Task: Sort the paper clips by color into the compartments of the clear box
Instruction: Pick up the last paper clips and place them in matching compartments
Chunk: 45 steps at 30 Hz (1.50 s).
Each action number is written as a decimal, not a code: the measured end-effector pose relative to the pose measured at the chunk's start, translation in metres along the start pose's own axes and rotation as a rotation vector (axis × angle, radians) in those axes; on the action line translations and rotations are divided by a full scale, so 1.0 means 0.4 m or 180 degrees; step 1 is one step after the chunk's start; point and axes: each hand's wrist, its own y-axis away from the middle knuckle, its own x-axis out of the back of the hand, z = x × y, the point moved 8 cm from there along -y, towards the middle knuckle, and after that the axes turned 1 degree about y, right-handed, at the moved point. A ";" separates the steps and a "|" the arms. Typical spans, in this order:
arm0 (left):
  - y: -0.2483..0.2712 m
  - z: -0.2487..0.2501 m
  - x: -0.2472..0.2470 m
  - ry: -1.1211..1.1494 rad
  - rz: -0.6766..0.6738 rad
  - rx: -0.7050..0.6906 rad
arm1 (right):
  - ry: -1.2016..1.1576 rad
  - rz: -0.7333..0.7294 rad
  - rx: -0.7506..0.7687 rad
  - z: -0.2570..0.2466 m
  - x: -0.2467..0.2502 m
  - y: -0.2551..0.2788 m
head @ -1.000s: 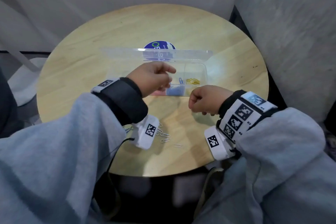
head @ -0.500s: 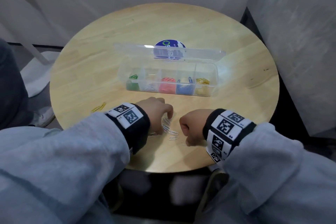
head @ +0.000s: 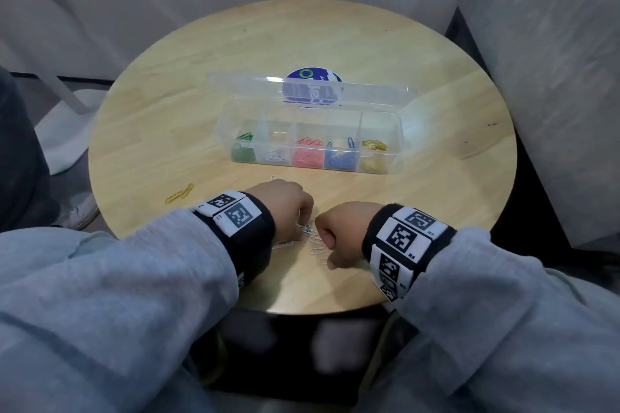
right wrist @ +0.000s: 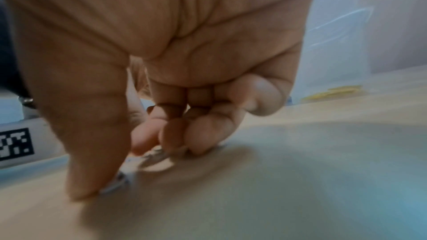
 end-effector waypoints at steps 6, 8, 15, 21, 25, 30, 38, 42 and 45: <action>-0.001 -0.005 -0.008 -0.0038 -0.0075 0.0058 | -0.0128 0.0236 -0.0023 -0.003 0.016 -0.010; -0.002 -0.007 -0.011 -0.0077 -0.0102 0.0095 | -0.0116 0.0204 0.0047 -0.013 0.016 -0.013; 0.005 -0.003 -0.006 -0.0126 -0.0047 0.0183 | 0.0045 0.0174 0.0039 -0.021 0.027 -0.006; 0.012 -0.019 0.006 0.0012 0.0112 0.0268 | 0.0080 0.0036 -0.0220 -0.014 0.019 -0.016; 0.024 -0.044 0.027 0.0636 0.0190 0.0328 | -0.0025 0.0092 -0.0165 -0.007 0.023 -0.017; 0.058 -0.104 0.065 0.2369 0.0277 0.0479 | -0.0248 0.0254 -0.0039 0.000 0.024 -0.021; 0.104 -0.120 0.104 0.4623 0.0309 0.0625 | -0.0055 0.0084 0.0120 -0.017 0.020 -0.033; 0.102 -0.124 0.081 0.5174 0.0168 0.0556 | 0.0121 0.0063 0.0057 -0.022 0.018 -0.031; 0.095 -0.141 0.066 0.5284 0.0213 0.0702 | 0.0201 0.0072 -0.0002 -0.025 0.018 -0.031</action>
